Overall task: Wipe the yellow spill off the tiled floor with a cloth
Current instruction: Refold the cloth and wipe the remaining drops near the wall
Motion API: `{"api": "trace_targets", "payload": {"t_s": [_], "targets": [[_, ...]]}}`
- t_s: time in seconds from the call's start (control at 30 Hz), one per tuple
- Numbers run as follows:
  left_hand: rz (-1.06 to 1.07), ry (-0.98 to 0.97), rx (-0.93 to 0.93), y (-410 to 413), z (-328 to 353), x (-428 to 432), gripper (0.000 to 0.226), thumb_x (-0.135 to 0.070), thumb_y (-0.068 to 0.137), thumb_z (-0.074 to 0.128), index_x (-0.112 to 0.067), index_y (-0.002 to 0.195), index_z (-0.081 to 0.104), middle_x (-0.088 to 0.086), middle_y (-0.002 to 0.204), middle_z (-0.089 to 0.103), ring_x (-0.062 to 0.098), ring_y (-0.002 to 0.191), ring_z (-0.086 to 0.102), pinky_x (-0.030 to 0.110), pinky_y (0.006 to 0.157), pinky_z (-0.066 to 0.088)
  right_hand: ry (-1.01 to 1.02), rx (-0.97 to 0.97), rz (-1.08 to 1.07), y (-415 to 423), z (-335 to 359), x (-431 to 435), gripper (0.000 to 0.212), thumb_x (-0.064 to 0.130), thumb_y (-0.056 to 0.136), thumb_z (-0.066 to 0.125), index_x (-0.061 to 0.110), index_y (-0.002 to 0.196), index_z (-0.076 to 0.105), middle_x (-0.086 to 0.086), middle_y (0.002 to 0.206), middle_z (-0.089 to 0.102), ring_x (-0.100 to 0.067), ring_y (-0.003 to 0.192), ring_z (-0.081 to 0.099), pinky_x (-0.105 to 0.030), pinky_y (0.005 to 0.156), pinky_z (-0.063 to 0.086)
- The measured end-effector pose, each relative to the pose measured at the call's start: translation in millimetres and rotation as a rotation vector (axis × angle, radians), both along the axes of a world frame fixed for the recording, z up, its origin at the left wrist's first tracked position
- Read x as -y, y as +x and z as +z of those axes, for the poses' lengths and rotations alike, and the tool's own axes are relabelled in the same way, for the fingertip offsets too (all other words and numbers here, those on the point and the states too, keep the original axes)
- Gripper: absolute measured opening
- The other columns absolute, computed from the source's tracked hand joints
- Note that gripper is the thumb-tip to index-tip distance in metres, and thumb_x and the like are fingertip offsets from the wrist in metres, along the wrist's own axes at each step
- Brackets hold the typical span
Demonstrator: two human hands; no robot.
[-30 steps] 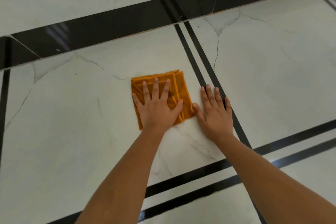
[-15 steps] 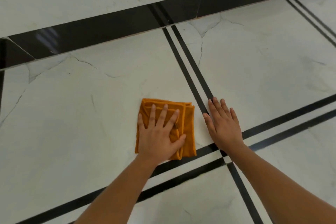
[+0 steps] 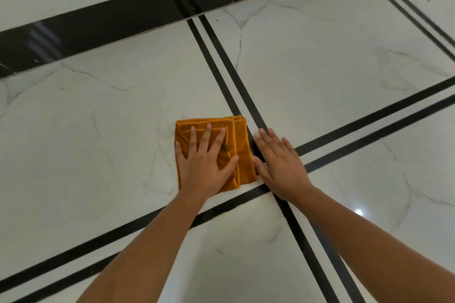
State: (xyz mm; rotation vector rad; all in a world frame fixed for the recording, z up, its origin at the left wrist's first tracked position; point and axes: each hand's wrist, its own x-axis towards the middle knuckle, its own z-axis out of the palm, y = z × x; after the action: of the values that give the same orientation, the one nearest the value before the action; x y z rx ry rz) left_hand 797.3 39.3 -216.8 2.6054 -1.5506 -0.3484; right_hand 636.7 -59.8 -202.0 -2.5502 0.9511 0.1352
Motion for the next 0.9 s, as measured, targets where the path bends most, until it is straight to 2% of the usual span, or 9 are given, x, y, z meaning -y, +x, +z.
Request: {"api": "trace_targets", "payload": {"t_s": [0.07,0.17,0.33,0.5,0.57,0.63,0.77,0.87,0.9], "targets": [[0.025,-0.061,-0.081,11,11,-12,0.072,-0.067,0.084,0.016,-0.032,0.147,0.019,-0.002,0.157,0.014,0.023,0.145,0.006,0.049,0.113,0.004,0.000,0.080,0.110,15,8,-14,0.076,0.061,0.087,-0.002,0.020,0.148,0.017,0.000,0.156,0.015,-0.012,0.143,-0.001,-0.034,0.115,-0.004],[0.070,-0.026,-0.042,44,24,-39,0.066,-0.053,0.089,0.017,-0.023,0.147,0.024,0.002,0.155,0.020,0.023,0.144,0.013,0.047,0.113,0.012,0.006,0.141,0.196,48,14,-28,0.066,0.055,0.093,0.015,0.020,0.148,0.022,-0.003,0.155,0.022,-0.019,0.145,0.009,-0.038,0.115,0.000],[-0.050,0.212,0.073,81,30,-63,0.068,-0.053,0.089,0.002,-0.023,0.150,0.008,0.000,0.158,0.007,0.020,0.145,0.002,0.044,0.115,0.006,-0.070,-0.028,0.330,95,-4,-36,0.065,0.067,0.090,0.017,0.042,0.145,-0.007,0.002,0.157,-0.014,-0.030,0.141,-0.021,-0.057,0.111,-0.011],[0.095,0.234,0.005,56,24,-72,0.059,-0.046,0.098,0.013,-0.022,0.150,-0.001,0.000,0.158,-0.002,0.018,0.145,-0.003,0.041,0.115,0.004,-0.157,-0.065,0.420,68,-17,-37,0.067,0.070,0.086,0.011,0.044,0.144,-0.011,0.003,0.156,-0.017,-0.030,0.140,-0.025,-0.058,0.109,-0.016],[0.166,0.198,-0.006,41,19,-80,0.059,-0.046,0.097,0.008,-0.022,0.149,-0.003,0.000,0.158,-0.004,0.019,0.145,-0.005,0.041,0.115,0.002,-0.163,-0.073,0.494,49,-16,-24,0.068,0.072,0.085,0.013,0.047,0.143,-0.011,0.006,0.155,-0.018,-0.028,0.140,-0.025,-0.055,0.109,-0.017],[0.209,0.156,-0.007,34,15,-77,0.063,-0.047,0.092,0.004,-0.021,0.149,-0.003,0.001,0.158,-0.005,0.020,0.145,-0.006,0.041,0.115,-0.001,-0.155,-0.095,0.436,55,-16,-1,0.068,0.074,0.084,0.013,0.050,0.142,-0.013,0.008,0.155,-0.019,-0.026,0.140,-0.025,-0.056,0.110,-0.013],[0.234,0.100,0.003,44,12,-32,0.059,-0.046,0.097,0.009,-0.023,0.148,-0.009,0.000,0.157,-0.012,0.020,0.144,-0.012,0.041,0.115,-0.004,-0.159,-0.089,0.124,90,-18,12,0.067,0.074,0.083,0.008,0.050,0.141,-0.016,0.013,0.149,-0.027,-0.024,0.141,-0.024,-0.053,0.108,-0.017],[0.245,0.057,-0.010,57,9,7,0.058,-0.044,0.098,0.013,-0.023,0.149,-0.006,0.000,0.158,-0.009,0.020,0.144,-0.010,0.041,0.115,-0.003,-0.223,-0.060,0.283,84,-24,35,0.065,0.073,0.083,0.007,0.051,0.141,-0.013,0.010,0.155,-0.017,-0.023,0.142,-0.020,-0.053,0.110,-0.015],[0.223,0.052,-0.006,60,9,18,0.058,-0.044,0.098,0.013,-0.023,0.149,-0.006,0.000,0.158,-0.009,0.020,0.144,-0.010,0.041,0.115,-0.003,-0.228,-0.060,0.276,87,-23,51,0.065,0.073,0.083,0.007,0.052,0.141,-0.011,0.010,0.157,-0.012,-0.022,0.143,-0.018,-0.053,0.111,-0.013]]}}
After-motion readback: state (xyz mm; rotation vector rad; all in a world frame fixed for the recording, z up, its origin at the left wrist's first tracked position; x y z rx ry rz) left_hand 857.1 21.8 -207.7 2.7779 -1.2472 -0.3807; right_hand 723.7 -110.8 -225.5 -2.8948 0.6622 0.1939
